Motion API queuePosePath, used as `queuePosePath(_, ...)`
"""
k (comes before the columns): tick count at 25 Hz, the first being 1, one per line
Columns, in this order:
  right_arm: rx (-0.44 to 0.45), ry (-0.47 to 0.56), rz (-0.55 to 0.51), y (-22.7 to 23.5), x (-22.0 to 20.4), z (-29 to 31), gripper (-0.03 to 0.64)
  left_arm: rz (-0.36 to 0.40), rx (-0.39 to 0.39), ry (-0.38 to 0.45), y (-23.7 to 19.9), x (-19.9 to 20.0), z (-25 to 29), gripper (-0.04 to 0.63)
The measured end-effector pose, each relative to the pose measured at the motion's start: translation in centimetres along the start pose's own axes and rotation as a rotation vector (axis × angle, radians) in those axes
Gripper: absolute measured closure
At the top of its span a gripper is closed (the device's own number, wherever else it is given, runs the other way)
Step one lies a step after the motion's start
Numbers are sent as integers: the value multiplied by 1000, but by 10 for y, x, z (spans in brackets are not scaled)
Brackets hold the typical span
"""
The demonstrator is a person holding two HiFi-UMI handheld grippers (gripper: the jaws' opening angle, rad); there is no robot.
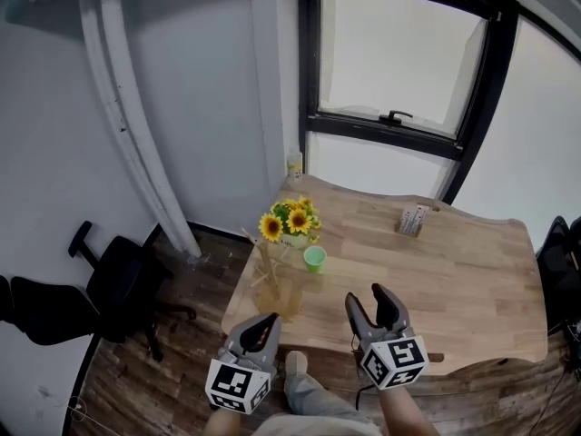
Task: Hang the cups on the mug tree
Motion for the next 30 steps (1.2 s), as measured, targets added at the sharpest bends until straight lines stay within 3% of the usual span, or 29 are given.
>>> queuePosePath(10,12,-57,-14,28,-8,67,397,-41,59,-3,-53,-2,12,591)
queuePosePath(30,-38,-323,58,77,-99,183,409,-61,164,-48,-141,-14,42,591)
Point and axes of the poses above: the fingertips, and each gripper's own axes: z forward along the fingers, y to its right, x out of its top, the point moved 6 cm from there along -z, backward along the fingers
